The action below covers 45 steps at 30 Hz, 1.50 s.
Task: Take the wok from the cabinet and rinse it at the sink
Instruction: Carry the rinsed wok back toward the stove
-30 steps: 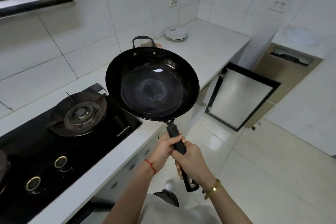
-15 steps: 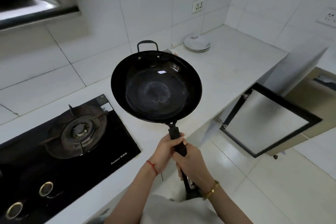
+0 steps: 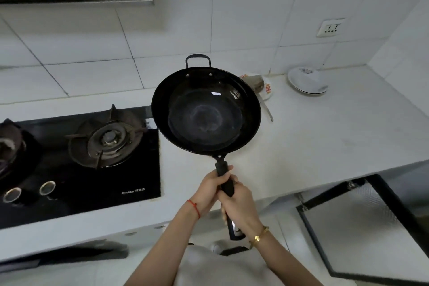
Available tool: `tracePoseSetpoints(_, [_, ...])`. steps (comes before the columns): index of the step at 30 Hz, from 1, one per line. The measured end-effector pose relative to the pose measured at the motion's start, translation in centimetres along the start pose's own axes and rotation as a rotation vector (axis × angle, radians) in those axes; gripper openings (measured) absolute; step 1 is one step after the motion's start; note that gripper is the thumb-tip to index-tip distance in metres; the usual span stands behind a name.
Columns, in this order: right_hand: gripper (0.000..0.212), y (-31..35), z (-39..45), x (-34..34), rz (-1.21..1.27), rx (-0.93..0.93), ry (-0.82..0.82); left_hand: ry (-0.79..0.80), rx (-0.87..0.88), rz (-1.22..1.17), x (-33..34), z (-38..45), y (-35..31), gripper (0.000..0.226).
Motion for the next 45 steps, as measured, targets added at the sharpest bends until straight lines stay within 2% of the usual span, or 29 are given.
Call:
tracePoseSetpoints(6, [0.019, -0.7, 2.9, 0.2, -0.066, -0.025, 0.071, -0.094, 0.05, -0.141, -1.0, 1.8, -0.4, 0.026])
tracePoseSetpoints(8, [0.021, -0.8, 3.7, 0.5, -0.057, -0.033, 0.088, -0.121, 0.043, -0.165, -1.3, 2.0, -0.5, 0.016])
tracePoseSetpoints(11, [0.02, -1.0, 4.5, 1.1, -0.05, -0.025, 0.101, -0.143, 0.038, -0.186, -2.0, 2.6, -0.5, 0.014])
tracePoseSetpoints(17, [0.027, -1.6, 5.4, 1.5, -0.035, -0.003, 0.097, -0.193, 0.024, -0.173, -3.7, 3.4, 0.1, 0.03])
tracePoseSetpoints(27, [0.026, -2.7, 6.4, 2.3, 0.026, 0.075, 0.087, -0.195, -0.001, -0.087, -5.3, 4.4, 0.5, 0.025])
tracePoseSetpoints(45, [0.026, -3.4, 6.9, 3.6, 0.023, 0.098, 0.084, -0.189, -0.014, -0.122, -6.4, 4.2, 1.0, 0.027])
Point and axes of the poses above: each hand's wrist, its own z-axis towards the middle knuckle, its own x-axis out of the palm, y = z × x, the point moved 8 cm from there along z, towards the middle knuckle, and after that the axes turned 6 degrees about y, right-handed, at the moved point
